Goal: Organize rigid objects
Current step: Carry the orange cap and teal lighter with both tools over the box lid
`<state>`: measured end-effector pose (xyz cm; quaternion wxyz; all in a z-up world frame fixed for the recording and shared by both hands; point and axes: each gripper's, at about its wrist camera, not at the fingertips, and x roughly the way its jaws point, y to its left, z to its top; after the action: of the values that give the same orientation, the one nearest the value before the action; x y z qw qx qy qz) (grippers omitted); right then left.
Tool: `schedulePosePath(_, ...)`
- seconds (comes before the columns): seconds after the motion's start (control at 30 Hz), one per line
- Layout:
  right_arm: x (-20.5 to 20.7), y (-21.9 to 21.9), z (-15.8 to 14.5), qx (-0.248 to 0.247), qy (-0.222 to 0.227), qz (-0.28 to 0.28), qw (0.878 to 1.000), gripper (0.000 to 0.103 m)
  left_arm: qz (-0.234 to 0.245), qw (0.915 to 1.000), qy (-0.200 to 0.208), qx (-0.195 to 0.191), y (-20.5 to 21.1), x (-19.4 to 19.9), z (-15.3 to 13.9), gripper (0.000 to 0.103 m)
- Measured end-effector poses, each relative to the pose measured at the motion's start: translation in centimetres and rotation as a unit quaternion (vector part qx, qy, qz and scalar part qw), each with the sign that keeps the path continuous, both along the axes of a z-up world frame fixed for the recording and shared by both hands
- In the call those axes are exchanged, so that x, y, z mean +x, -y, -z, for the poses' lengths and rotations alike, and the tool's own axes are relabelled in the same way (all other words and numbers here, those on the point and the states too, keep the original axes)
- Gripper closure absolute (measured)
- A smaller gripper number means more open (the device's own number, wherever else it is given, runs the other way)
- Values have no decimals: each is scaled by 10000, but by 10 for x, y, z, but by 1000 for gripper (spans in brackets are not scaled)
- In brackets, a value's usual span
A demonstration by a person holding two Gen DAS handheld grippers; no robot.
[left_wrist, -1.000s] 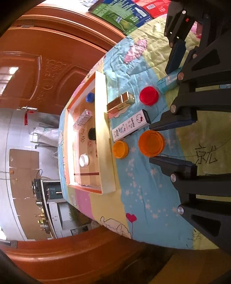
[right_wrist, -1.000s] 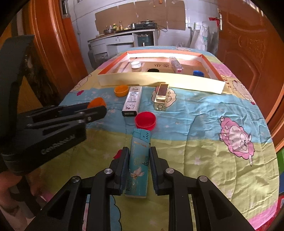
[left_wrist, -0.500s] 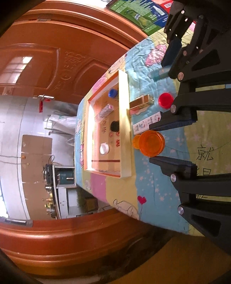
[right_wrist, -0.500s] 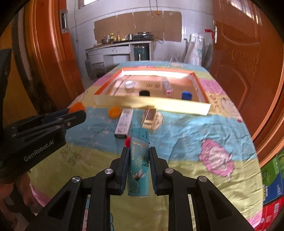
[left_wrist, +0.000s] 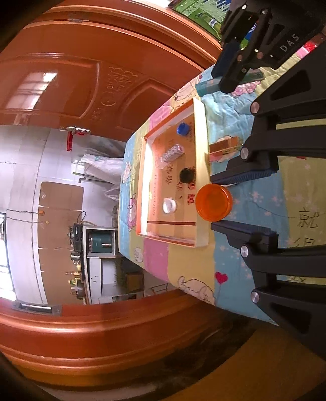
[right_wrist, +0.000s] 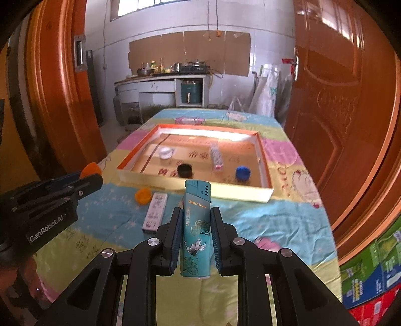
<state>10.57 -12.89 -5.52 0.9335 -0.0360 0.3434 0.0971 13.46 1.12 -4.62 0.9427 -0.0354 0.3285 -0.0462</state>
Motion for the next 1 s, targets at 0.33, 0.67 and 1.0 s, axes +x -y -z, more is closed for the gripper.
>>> schedulePosePath(0.33, 21, 12, -24, -90, 165, 40, 9998, 80, 40, 10000, 68, 9, 10, 21, -14, 73)
schedulePosePath(0.67, 47, 24, -32, -7, 57, -14, 10000, 80, 178, 9998, 87, 71, 23, 44, -24, 73)
schedulePosePath(1.0, 75, 28, -26, 18, -145, 40, 9999, 80, 273, 9996, -32, -21, 30, 75, -25, 73)
